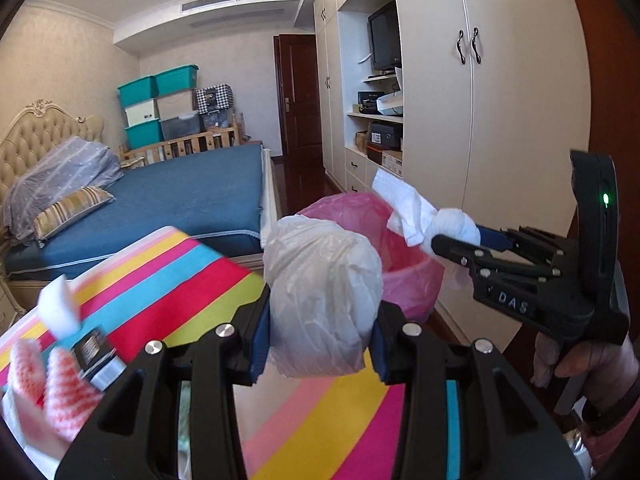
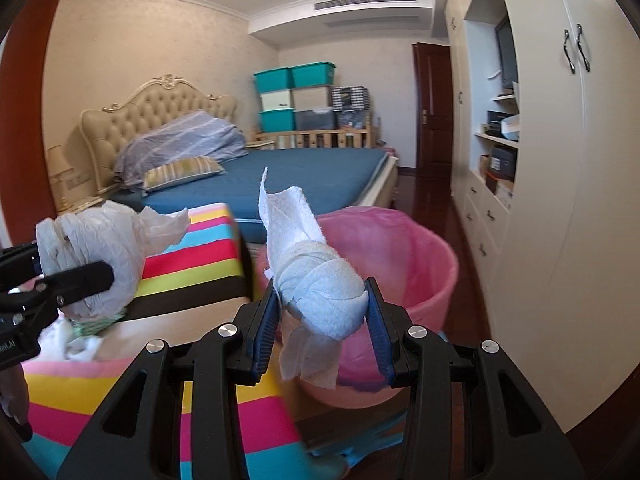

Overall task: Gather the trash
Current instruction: 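Carry both tissues over the pink wastebasket and open both grippers, then move both tools back to the table toward the remaining trash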

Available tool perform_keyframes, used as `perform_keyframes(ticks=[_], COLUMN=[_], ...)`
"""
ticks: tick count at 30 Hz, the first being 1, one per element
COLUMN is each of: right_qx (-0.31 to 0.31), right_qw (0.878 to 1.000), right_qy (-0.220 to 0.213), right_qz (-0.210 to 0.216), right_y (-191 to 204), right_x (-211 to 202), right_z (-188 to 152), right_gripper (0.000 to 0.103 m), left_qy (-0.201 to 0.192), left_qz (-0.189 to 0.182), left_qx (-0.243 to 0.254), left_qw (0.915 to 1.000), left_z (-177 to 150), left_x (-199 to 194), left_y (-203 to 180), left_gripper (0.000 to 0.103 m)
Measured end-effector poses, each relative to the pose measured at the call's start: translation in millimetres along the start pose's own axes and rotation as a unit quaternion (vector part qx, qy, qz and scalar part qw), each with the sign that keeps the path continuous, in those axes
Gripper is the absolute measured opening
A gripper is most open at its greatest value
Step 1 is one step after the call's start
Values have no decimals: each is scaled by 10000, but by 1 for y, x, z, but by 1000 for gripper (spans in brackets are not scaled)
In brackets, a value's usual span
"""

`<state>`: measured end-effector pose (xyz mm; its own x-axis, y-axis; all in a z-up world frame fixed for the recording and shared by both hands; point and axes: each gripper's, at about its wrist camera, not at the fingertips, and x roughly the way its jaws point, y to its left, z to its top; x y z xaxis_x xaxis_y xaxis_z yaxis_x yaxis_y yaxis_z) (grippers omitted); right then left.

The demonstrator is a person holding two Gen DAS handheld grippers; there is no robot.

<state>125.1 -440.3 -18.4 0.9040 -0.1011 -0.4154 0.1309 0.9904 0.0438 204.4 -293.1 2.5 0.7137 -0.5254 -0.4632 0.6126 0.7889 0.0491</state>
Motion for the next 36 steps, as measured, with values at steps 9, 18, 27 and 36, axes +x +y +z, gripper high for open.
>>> perform_keyframes(ticks=[9, 18, 27, 36], right_qx=[-71, -184, -121, 149], right_qw=[9991, 9979, 9986, 9993], right_qy=[162, 426, 286, 182], right_qz=[-375, -445, -440, -283], right_y=[-33, -52, -56, -38], right_x=[42, 86, 74, 16], right_z=[15, 19, 5, -7], right_gripper=[41, 45, 72, 84], left_qy=[192, 337, 285, 235], left_qz=[-345, -588, -339, 130], left_qx=[-199, -575, -1125, -1170], left_qw=[9990, 9960, 9927, 9928], left_z=[41, 63, 52, 12], left_x=[72, 129, 111, 31], left_y=[-5, 3, 31, 40], left_gripper=[40, 43, 93, 98])
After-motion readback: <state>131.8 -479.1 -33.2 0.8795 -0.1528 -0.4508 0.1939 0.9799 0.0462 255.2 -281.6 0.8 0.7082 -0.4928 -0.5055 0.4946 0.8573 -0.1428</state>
